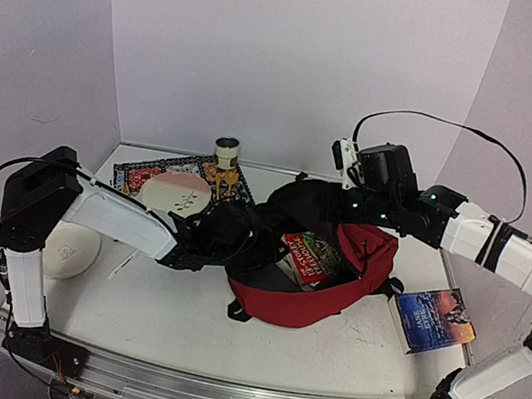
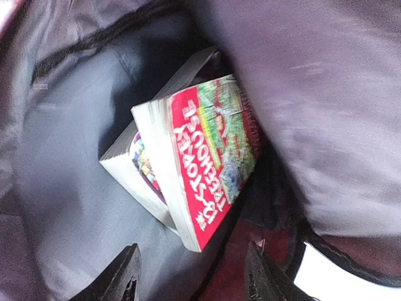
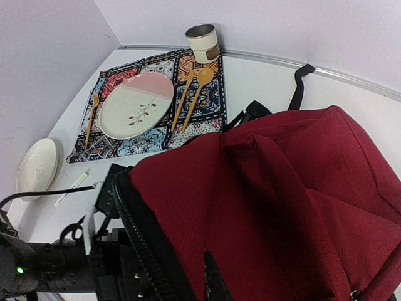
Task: Pack the student bag
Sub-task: Place the largest pocket of the student bag.
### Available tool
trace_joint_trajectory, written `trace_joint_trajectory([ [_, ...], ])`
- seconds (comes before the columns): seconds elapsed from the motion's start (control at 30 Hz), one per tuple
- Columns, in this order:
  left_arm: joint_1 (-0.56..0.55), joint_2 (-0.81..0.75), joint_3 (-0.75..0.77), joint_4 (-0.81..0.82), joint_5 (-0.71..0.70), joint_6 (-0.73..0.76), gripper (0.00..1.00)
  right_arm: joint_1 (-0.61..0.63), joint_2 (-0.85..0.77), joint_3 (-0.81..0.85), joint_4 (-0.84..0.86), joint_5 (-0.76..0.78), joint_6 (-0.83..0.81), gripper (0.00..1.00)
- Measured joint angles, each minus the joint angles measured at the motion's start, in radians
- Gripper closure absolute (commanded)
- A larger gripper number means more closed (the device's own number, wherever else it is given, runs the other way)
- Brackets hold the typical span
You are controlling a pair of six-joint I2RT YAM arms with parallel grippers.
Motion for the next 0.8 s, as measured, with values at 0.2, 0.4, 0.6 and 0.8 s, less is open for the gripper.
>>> trace_joint_trajectory([
  [0.2, 0.000, -0.196, -0.129, -0.001, -0.044, 0.088, 0.23, 0.000, 0.012, -0.021, 0.000, 0.004, 0.009, 0.96],
  [0.4, 0.005, -0.414, -0.255, 0.000, -0.093, 0.153, 0.10, 0.000, 0.091, -0.025, 0.001, 0.053, 0.011, 0.96],
  [0.6, 0.011, -0.568, -0.373, -0.053, -0.165, 0.189, 0.02, 0.000, 0.200, -0.022, 0.006, 0.044, 0.009, 0.86],
  [0.8, 0.011, -0.660, -0.448, -0.115, -0.218, 0.200, 0.00, 0.000, 0.294, -0.020, 0.004, 0.014, 0.014, 0.62],
])
